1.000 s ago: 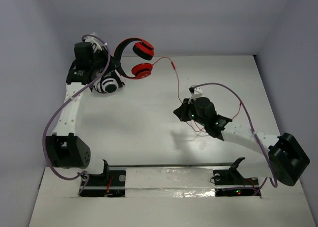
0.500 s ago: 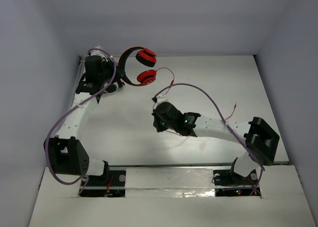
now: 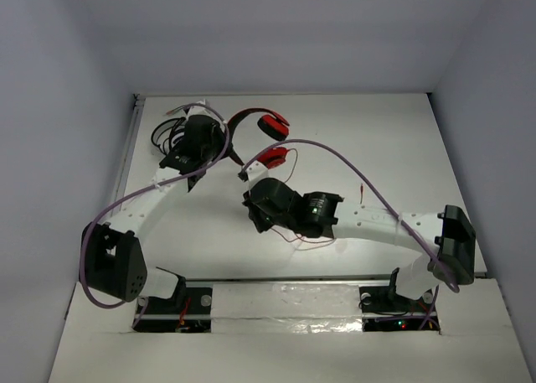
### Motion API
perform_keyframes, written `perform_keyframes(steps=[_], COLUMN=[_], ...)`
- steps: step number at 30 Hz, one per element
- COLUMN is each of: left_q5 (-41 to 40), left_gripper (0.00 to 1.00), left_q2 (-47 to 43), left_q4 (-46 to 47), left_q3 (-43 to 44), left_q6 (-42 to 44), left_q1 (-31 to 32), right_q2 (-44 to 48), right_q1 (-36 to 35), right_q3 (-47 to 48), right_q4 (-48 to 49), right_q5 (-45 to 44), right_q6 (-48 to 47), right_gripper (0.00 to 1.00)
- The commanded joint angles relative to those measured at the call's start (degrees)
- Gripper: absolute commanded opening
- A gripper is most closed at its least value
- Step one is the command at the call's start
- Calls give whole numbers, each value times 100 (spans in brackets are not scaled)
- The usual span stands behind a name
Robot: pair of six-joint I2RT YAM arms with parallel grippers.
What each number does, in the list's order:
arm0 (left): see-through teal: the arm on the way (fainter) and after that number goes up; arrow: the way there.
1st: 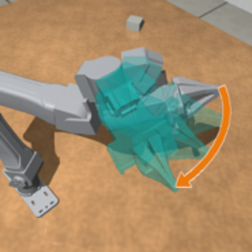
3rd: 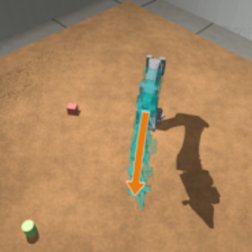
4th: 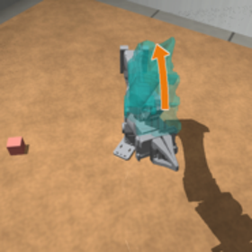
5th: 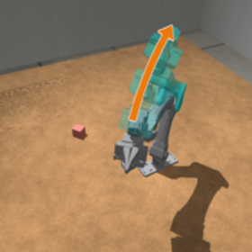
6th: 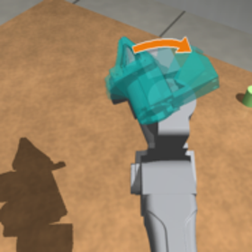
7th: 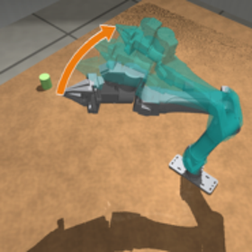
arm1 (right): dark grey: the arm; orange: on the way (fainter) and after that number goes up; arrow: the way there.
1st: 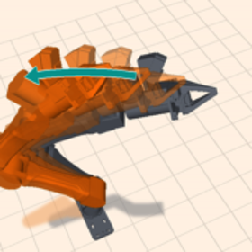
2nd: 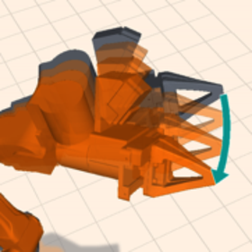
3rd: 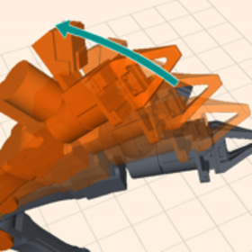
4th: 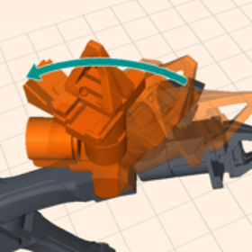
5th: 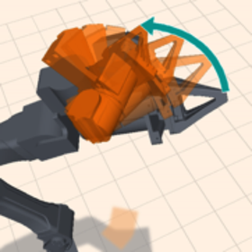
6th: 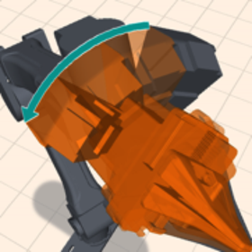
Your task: Wrap the headphones
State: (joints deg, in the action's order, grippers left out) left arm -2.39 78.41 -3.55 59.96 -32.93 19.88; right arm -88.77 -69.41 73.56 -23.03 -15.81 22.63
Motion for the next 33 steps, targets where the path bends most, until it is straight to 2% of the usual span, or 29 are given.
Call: perform_keyframes(steps=[1,6,15,19,22,26,33], left_q5=[-437,-596,-7,625,652,1222,2366], left_gripper=[0,0,0,0,0,0,0], left_q2=[-353,-256,-441,-380,-283,-265,-432], left_q4=[364,-31,-339,-663,-1182,-1560,-1385], left_q3=[7,76,-187,32,331,507,393], left_q6=[286,778,1077,1437,1850,2316,2669], left_q1=[409,929,992,1053,1211,1211,1211], right_q2=[229,229,738,993,1160,1143,1011], right_q1=[-11,173,656,963,1034,1087,1087], right_q3=[588,949,976,897,809,809,678], right_q4=[-544,-887,-1274,-1406,-1389,-1415,-1292], right_q5=[-562,-729,-1196,-1310,-1538,-1846,-1960], right_q6=[-391,-698,-892,-1015,-1120,-1323,-1367], right_gripper=[0,0,0,0,0,0,7])
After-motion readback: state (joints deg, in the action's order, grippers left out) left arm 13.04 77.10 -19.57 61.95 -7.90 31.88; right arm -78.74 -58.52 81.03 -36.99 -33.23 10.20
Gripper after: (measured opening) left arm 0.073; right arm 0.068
